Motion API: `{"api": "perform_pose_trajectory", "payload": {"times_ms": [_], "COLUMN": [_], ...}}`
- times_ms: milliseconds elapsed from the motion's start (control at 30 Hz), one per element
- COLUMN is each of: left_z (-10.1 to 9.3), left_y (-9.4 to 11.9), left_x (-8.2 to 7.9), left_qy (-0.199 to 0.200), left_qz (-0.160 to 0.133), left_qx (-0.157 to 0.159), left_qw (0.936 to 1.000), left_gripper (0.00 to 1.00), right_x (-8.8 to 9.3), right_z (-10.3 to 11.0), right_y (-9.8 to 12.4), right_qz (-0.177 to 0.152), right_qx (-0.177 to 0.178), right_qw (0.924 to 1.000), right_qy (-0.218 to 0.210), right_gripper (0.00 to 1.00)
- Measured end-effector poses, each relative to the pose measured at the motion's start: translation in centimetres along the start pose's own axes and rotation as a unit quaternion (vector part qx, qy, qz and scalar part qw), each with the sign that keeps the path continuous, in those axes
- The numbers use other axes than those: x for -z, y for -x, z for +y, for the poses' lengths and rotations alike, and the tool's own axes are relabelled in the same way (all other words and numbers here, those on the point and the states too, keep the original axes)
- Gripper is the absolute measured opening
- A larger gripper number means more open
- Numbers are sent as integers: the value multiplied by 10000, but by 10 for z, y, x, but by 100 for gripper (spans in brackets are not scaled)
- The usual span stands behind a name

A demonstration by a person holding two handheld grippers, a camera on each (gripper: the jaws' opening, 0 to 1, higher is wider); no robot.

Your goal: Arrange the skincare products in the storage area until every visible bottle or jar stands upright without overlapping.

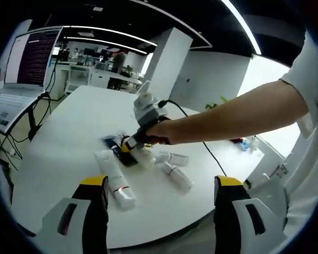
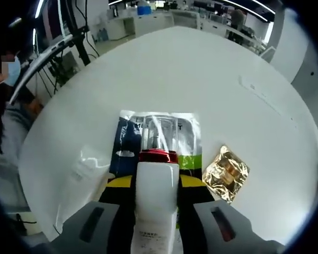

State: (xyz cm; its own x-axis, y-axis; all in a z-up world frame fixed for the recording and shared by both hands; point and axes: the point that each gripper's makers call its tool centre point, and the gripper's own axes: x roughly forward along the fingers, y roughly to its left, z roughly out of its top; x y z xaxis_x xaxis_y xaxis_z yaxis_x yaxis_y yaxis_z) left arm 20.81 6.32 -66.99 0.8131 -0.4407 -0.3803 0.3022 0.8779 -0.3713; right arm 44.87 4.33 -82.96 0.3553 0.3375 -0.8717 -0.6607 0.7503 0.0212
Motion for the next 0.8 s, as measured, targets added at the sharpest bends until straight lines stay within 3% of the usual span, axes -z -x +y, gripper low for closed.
{"api": "perform_pose_trajectory", "payload": {"times_ms": [600,800], "left_z": [0,-1], "left_y": [0,1], "left_x": [0,-1], "left_qy": [-60,-174], "left_qz": [15,-16], "left_qx": [-30,-56], "left_qw": [10000,9998], "left_gripper": [74,73], "right_x": [-4,-6], "right_z": [-1,3], "right_y": [23,46], "right_qz": [-406,-694], "right_qx": [-236,-334], "right_qw": [9985,9966], "right_qy": [-272,-303], "right_gripper": [28,28]}}
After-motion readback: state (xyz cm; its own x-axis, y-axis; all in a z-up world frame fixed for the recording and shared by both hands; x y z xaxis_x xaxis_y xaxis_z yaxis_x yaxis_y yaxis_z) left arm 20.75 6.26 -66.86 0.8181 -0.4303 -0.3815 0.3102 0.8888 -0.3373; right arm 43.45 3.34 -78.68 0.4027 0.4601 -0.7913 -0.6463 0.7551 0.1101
